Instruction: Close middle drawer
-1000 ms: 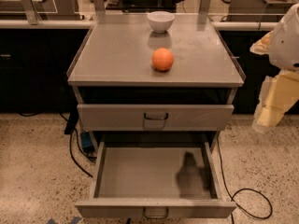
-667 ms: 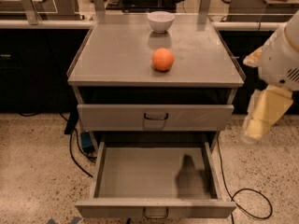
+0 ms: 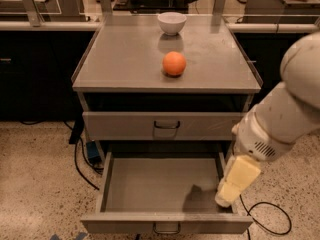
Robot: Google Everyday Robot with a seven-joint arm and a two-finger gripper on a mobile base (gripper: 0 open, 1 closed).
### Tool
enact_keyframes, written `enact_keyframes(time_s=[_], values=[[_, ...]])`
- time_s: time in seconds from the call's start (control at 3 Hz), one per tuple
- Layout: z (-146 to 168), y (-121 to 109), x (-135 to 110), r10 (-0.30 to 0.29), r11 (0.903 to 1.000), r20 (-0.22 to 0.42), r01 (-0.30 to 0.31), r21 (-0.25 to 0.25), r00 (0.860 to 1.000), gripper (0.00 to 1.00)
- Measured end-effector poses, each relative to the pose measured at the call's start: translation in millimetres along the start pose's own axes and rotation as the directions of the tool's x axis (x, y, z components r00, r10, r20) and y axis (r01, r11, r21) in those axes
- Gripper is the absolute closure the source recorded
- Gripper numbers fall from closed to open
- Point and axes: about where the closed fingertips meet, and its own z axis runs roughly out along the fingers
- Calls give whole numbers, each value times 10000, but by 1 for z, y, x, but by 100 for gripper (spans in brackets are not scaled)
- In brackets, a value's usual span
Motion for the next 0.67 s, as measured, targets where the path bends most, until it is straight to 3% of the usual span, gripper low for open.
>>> enact_keyframes(time_s=[0.67], values=[[6, 6, 6, 4, 9999, -168, -7, -125, 9999, 42]])
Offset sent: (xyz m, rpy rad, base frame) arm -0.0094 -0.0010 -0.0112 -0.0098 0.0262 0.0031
